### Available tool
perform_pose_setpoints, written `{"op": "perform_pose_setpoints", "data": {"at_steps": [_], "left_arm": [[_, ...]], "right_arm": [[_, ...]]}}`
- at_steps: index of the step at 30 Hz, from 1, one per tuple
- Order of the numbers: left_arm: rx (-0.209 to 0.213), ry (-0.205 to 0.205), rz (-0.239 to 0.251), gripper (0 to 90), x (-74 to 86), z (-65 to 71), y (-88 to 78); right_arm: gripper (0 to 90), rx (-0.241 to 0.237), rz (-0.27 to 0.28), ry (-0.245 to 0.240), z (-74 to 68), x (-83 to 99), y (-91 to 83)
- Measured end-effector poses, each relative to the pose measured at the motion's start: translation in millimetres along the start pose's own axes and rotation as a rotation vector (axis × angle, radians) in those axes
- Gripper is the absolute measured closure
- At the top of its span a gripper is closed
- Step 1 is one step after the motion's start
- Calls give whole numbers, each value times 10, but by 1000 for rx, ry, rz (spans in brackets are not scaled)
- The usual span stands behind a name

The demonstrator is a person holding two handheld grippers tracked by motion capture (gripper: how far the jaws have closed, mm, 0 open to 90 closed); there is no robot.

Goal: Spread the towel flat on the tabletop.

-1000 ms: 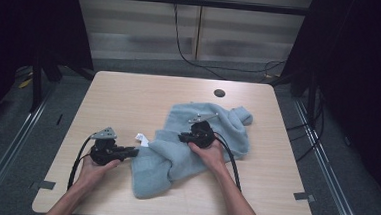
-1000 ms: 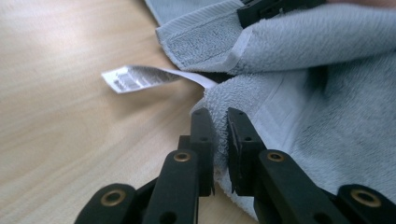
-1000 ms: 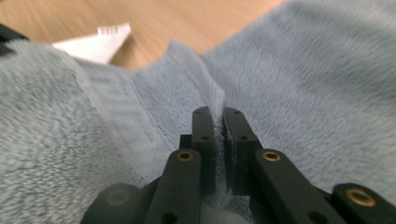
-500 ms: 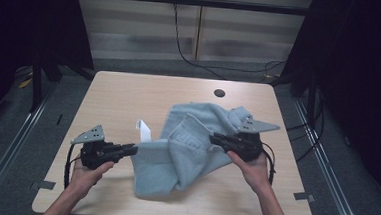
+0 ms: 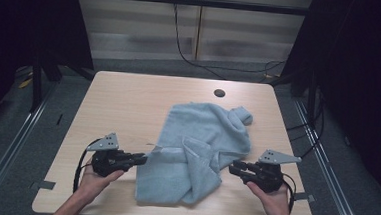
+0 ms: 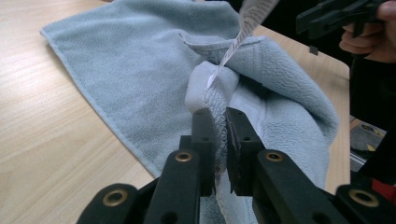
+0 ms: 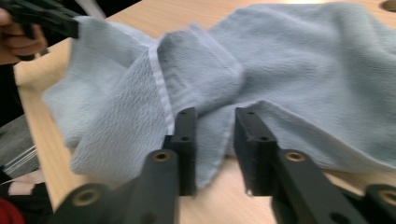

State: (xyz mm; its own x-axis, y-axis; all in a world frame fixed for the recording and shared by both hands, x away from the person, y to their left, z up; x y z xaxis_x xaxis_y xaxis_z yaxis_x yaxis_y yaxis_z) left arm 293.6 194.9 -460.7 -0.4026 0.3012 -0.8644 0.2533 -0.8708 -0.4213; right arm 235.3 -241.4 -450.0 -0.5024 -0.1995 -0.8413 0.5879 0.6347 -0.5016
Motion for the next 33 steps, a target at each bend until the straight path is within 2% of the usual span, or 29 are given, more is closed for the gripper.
{"op": "perform_pose_setpoints", "data": {"at_steps": [1,2,3,5,6,8,9,10,11,12,13,14,15,17,18,19,20,21,22,23,24,25,27,28,29,30,31,32,33], "left_arm": [[-2,2,-2,832,1,-16,9],[-2,0,-6,832,4,-30,18],[-5,-7,-6,831,8,-42,34],[-10,-11,-15,831,20,-68,57],[-10,-9,-20,832,24,-79,67],[-8,-14,-22,831,28,-88,86],[-10,-12,-25,830,30,-94,93],[-11,-18,-23,829,32,-95,101],[-11,-14,-26,829,34,-103,103],[-14,-14,-27,830,35,-106,102],[-19,-14,-25,830,34,-107,93],[-22,-14,-23,830,31,-111,74],[-27,-16,-7,830,24,-110,24],[-31,-21,15,830,16,-107,-50],[-31,-21,15,831,16,-107,-50],[-36,-20,25,831,13,-104,-99],[-40,-20,31,831,12,-99,-124],[-43,-18,37,831,12,-83,-162],[-40,-22,45,831,14,-64,-176],[-44,-9,41,831,18,-35,-203],[-47,1,37,832,27,-8,-220],[-40,8,31,832,58,32,-242],[-40,7,24,832,82,55,-251],[-35,14,-7,832,154,93,-255],[-35,14,-7,832,154,93,-255],[-33,21,-27,832,194,107,-249],[-24,23,-54,831,238,116,-233],[-8,10,-110,827,332,123,-174],[-8,10,-110,825,332,123,-174]], "right_arm": [[595,-15,0,-14,-53,-86,63],[595,-15,0,-14,-53,-86,63],[552,-37,4,-16,-85,-203,180],[540,-49,6,-16,-99,-248,244],[527,-79,-8,-27,-126,-315,364],[502,-105,-26,-36,-173,-401,574],[492,-155,-50,-34,-228,-455,775],[490,-158,-76,-36,-264,-472,869],[490,-158,-76,-36,-264,-472,869],[512,-146,-112,-46,-299,-480,952],[639,-130,-125,-59,-329,-478,1012],[745,-141,-121,-67,-350,-470,1036],[854,-116,-96,-74,-367,-464,981],[867,-100,-74,-71,-350,-462,846],[867,-100,-74,-71,-350,-462,846],[872,-72,-45,-78,-323,-425,576],[872,-72,-45,-78,-323,-425,576],[873,-51,-13,-72,-277,-342,293],[873,-51,-13,-72,-277,-342,293],[873,-45,-6,-69,-259,-297,186],[874,-23,1,-61,-233,-203,16],[875,1,-7,-47,-195,-13,-202],[874,15,-15,-46,-187,66,-267],[875,42,-45,-16,-157,298,-397],[875,42,-45,-16,-157,298,-397],[874,60,-61,-5,-139,394,-423],[873,67,-76,19,-109,484,-430],[858,62,-118,56,-58,615,-395],[858,62,-118,56,-58,615,-395]]}}
Point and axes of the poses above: each handheld gripper's, and its own axes: y roughly forward along the jaws, x roughly out of its underside, z roughly to its right, the point moved 1 cm from there along y, roughly forward along the jaws, and after that the axes turned 3 degrees about x, right-handed, at the moved point
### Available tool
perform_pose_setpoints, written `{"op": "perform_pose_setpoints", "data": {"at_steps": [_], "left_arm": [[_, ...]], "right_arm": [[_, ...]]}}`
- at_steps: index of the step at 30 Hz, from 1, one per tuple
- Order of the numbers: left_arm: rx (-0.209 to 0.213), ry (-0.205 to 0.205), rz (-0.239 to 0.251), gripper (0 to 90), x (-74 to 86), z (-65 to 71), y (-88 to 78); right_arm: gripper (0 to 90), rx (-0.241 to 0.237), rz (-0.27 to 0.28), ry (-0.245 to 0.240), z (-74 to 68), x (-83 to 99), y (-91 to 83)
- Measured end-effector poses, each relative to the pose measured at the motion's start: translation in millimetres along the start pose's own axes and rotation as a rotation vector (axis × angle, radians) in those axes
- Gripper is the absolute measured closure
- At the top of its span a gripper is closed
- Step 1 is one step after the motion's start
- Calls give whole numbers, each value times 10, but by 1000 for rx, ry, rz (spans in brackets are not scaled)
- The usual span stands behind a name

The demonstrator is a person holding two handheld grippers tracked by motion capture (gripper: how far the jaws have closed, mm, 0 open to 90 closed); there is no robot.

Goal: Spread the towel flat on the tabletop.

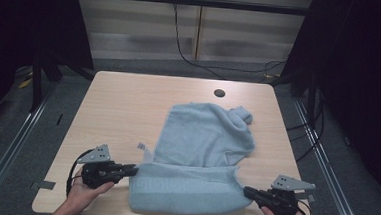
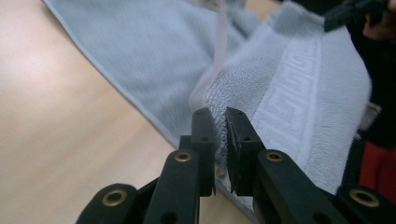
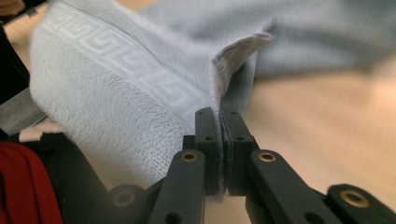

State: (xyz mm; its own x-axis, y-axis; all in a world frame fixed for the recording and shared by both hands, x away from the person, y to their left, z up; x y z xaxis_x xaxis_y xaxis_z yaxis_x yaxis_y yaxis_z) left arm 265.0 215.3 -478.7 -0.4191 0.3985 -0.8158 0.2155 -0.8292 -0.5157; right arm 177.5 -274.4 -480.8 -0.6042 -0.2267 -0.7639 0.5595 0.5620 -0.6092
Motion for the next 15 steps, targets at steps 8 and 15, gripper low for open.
{"op": "perform_pose_setpoints", "data": {"at_steps": [8,15], "left_arm": [[0,-8,-68,814,55,-71,153],[0,-26,-53,809,42,-160,201]], "right_arm": [[599,67,16,-35,22,-296,98],[510,59,-86,-50,289,-430,654]]}}
Point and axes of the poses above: each handheld gripper's, and its own axes: y roughly forward along the jaws, x roughly out of its underside, z roughly to its right, the point moved 1 cm from there along y, roughly forward along the jaws, and after that the axes turned 3 degrees about x, right-handed, at the moved point
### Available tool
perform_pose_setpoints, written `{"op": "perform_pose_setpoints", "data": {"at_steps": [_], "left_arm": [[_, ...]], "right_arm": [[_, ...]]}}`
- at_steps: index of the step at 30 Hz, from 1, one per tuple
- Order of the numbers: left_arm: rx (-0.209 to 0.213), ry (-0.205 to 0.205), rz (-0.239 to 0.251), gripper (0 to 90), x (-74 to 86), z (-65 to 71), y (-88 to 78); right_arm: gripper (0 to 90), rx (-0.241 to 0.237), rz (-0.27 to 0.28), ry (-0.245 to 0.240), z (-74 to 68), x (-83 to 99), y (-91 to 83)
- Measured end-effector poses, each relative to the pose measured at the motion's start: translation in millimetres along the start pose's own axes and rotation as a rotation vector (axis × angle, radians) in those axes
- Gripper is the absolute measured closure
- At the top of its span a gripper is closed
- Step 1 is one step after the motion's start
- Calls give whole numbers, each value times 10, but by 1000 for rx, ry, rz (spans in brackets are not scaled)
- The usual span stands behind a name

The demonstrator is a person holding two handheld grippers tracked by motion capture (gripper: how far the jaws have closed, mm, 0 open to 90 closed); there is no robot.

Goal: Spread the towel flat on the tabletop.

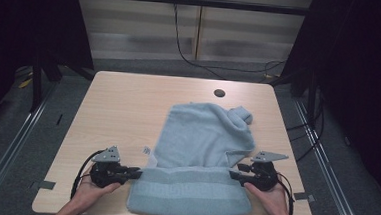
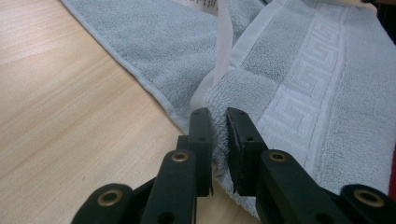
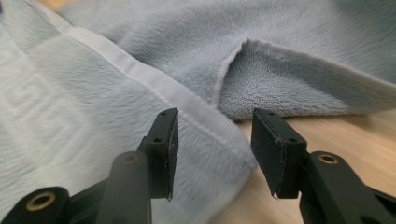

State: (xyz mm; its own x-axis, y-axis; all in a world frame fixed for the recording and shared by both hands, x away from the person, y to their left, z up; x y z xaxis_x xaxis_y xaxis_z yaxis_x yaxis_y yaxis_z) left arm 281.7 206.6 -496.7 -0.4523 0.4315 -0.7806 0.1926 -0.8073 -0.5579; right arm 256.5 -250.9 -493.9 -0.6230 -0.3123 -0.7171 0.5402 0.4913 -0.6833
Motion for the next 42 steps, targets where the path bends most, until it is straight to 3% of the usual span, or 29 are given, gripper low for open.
{"op": "perform_pose_setpoints", "data": {"at_steps": [3,5,6,7,9,12,13,15,16,19,21,23,24,26,28,31,33,34,37,38,40,41,42], "left_arm": [[2,-16,11,804,-12,-37,21],[0,-38,14,799,-10,-53,30],[0,-38,14,793,-10,-53,30],[-1,-37,18,796,-12,-53,18],[10,-42,42,803,-21,-29,-24],[27,-29,80,818,-29,38,-139],[35,-25,90,818,-23,73,-182],[55,-4,109,821,7,209,-285],[55,-4,109,821,7,209,-285],[97,16,88,821,131,385,-349],[130,21,60,816,221,479,-362],[165,21,39,809,283,559,-366],[179,23,36,748,299,584,-367],[207,22,54,721,304,616,-399],[202,12,86,673,280,599,-440],[176,-11,145,663,174,440,-471],[144,-5,151,663,81,297,-447],[110,-5,136,663,18,206,-395],[79,-20,85,659,-107,9,-193],[86,-30,64,652,-145,-41,-120],[32,-10,24,631,-253,-164,79],[45,-34,-6,562,-324,-240,234],[45,-34,-6,521,-324,-240,234]], "right_arm": [[539,-11,-27,-12,-9,2,93],[733,-30,-46,-38,-49,43,116],[733,-30,-46,-38,-49,43,116],[859,-57,-35,-45,-94,45,47],[864,-57,-24,-54,-102,40,13],[870,-80,56,-50,-183,24,-281],[870,-80,56,-50,-183,24,-281],[867,-96,99,-57,-301,67,-506],[866,-104,105,-63,-342,91,-560],[863,-132,105,-85,-465,196,-695],[843,-173,72,-103,-629,392,-805],[825,-181,58,-117,-678,456,-829],[779,-227,35,-121,-745,542,-852],[758,-224,25,-125,-755,552,-858],[704,-217,74,-106,-697,481,-895],[697,-185,116,-87,-608,382,-908],[685,-149,128,-64,-493,297,-832],[685,-145,121,-53,-433,257,-764],[655,-108,77,-38,-243,140,-485],[651,-110,69,-39,-199,119,-419],[616,-77,32,-40,-103,67,-251],[593,-65,4,-41,-27,34,-103],[593,-65,4,-41,-27,34,-103]]}}
Point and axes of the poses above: each handheld gripper's, and its own axes: y roughly forward along the jaws, x roughly out of its underside, z roughly to its right, the point moved 1 cm from there along y, roughly forward along the jaws, and after that the axes turned 3 degrees about x, right-handed, at the moved point
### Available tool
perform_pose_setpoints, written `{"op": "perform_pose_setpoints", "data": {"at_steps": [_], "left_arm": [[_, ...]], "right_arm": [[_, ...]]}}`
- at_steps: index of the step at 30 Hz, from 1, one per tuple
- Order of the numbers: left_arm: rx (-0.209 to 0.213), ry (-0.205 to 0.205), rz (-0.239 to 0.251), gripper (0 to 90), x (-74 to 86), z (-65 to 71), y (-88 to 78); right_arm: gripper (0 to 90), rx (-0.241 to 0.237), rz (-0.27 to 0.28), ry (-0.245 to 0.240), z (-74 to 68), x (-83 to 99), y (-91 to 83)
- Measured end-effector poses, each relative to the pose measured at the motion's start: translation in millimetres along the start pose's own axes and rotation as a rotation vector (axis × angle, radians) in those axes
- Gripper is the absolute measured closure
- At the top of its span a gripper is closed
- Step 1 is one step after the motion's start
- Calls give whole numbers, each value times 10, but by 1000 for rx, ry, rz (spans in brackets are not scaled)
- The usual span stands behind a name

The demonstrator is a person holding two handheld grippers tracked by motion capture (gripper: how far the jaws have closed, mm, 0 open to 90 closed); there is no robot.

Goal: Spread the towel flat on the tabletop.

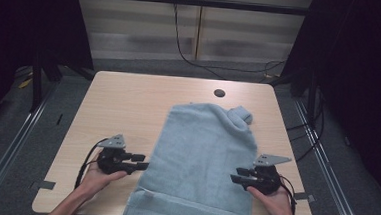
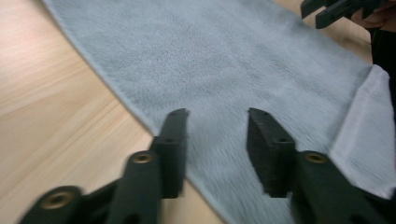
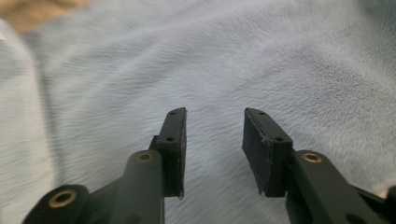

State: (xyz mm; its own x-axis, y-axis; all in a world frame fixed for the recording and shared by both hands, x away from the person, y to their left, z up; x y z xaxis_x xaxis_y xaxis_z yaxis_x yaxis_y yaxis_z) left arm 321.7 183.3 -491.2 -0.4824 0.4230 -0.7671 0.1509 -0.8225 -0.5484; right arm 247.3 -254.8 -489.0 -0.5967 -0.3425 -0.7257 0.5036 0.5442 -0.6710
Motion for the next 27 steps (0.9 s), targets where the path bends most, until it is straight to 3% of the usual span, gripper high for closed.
{"op": "perform_pose_setpoints", "data": {"at_steps": [1,2,3,5,7,8,9,11,14,15,17,18,21,22,24,27], "left_arm": [[-3,-4,-22,485,-40,-22,147],[-3,-4,-22,499,-40,-22,147],[-4,16,-47,499,-44,-7,213],[-49,56,-91,485,-33,20,298],[-64,75,-99,496,3,30,347],[-84,100,-98,496,17,50,350],[-134,191,-118,631,45,128,347],[-129,202,-120,669,63,152,337],[-85,169,-122,848,130,217,273],[-77,169,-127,848,148,230,245],[-46,131,-92,859,194,272,151],[-37,122,-71,859,196,282,114],[18,78,30,858,141,306,-58],[15,86,45,859,130,325,-93],[8,95,45,858,133,358,-139],[-2,91,36,854,178,377,-168]], "right_arm": [[557,8,-23,13,33,-8,87],[557,8,-23,13,33,-8,87],[542,17,-31,3,35,-8,124],[514,34,-55,-12,8,14,176],[508,62,-46,-59,-45,57,211],[508,62,-46,-59,-45,57,211],[536,104,-52,-106,-104,69,218],[576,105,-53,-115,-121,68,217],[838,65,-52,-109,-183,88,199],[838,65,-52,-109,-183,88,199],[859,20,-31,-107,-251,66,129],[859,20,-31,-107,-251,66,129],[862,-12,45,-77,-276,-2,-8],[861,-22,68,-67,-279,-21,-49],[861,-26,90,-70,-295,-43,-110],[858,-41,78,-70,-339,-10,-116]]}}
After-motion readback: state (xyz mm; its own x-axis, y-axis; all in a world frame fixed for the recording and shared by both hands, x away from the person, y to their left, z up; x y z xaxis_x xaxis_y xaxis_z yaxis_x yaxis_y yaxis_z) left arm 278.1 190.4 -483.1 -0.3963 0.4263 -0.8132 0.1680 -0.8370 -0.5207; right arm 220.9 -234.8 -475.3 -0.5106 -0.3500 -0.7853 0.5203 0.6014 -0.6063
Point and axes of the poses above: each handheld gripper's, and its own axes: y roughly forward along the jaws, x roughly out of its underside, z roughly to its right, the point moved 1 cm from there along y, roughly forward along the jaws, and after that the axes turned 3 degrees about x, right-handed, at the moved point
